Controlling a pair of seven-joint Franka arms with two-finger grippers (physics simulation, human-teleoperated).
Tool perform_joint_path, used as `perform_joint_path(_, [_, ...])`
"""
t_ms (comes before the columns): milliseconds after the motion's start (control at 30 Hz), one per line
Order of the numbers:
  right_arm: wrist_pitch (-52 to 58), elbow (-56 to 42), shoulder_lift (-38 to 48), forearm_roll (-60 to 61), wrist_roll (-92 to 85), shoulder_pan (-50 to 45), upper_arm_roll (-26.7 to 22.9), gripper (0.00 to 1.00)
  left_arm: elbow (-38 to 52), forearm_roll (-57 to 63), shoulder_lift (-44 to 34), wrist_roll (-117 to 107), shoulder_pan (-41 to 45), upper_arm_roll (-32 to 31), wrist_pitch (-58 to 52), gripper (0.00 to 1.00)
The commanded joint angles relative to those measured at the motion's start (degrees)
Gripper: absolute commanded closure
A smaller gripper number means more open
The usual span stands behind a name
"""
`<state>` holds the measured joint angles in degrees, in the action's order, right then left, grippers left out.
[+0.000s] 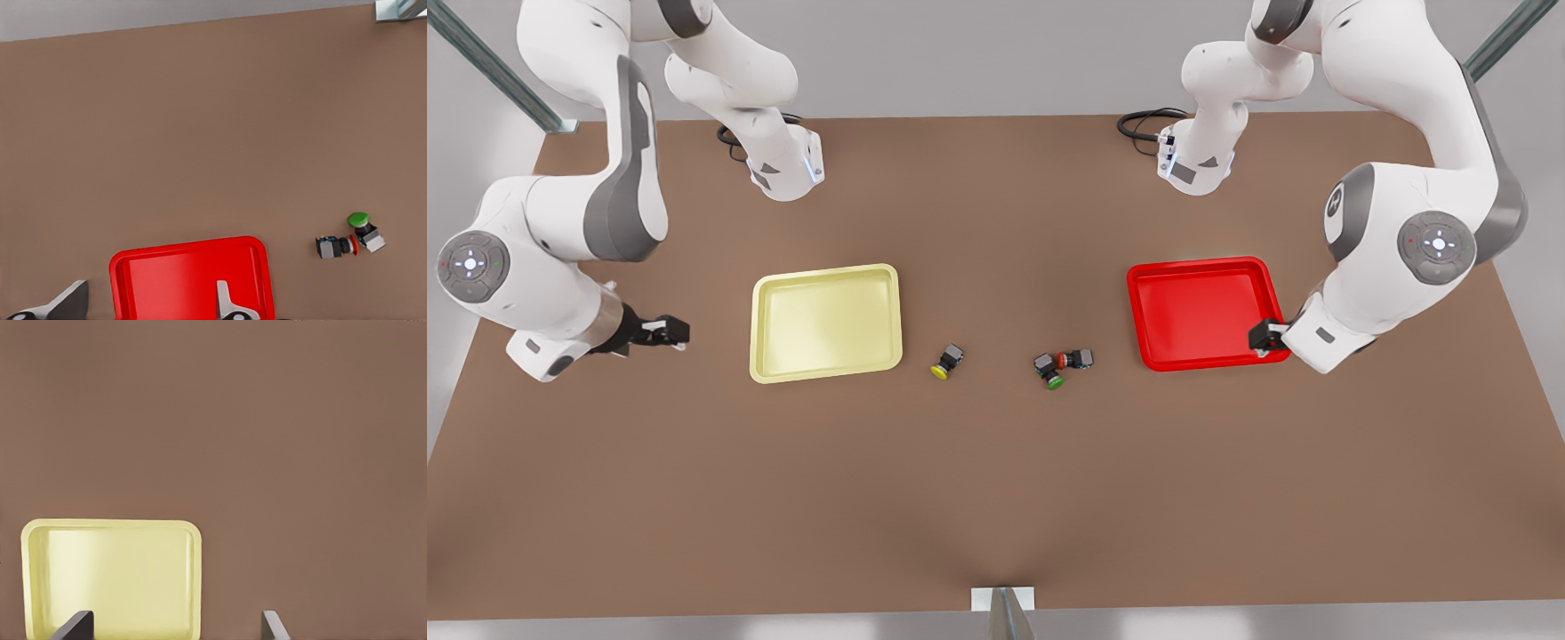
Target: Place the switches on the corresponding trays according to their colors
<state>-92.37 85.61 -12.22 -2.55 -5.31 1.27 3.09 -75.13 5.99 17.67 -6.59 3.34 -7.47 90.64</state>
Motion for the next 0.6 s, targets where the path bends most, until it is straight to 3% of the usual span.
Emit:
perform_joint_path(0, [-0.1,0.0,0.0,0.0,0.0,-0.3,0.1,0.00,0.0,1.2,0.0,0.0,0.0,0.0,0.0,0.00])
perform_joint_path(100, [-0.4,0.0,-0.7,0.6,12.0,-5.7,0.3,0.00,-0.1,0.9,1.1,-10.4,0.9,-0.1,0.1,0.00])
perform_joint_path(200, [-6.7,-0.4,-5.3,1.3,26.8,-12.3,0.3,0.00,-1.0,-1.9,6.6,-56.4,6.3,-0.3,4.3,0.00])
perform_joint_path(333, [-12.7,-0.8,-10.5,1.3,51.9,-20.9,2.9,0.00,-14.3,-3.8,6.2,-90.8,12.2,-0.3,18.6,0.00])
perform_joint_path(467, [-14.8,-3.6,-16.2,1.0,62.0,-25.8,6.6,0.00,-30.1,-5.1,2.6,-101.2,16.0,-0.4,33.4,0.00])
perform_joint_path(567, [-24.5,-0.4,-20.0,0.1,66.2,-28.6,6.6,0.00,-40.2,-5.1,1.4,-104.8,17.1,-0.4,46.6,0.00])
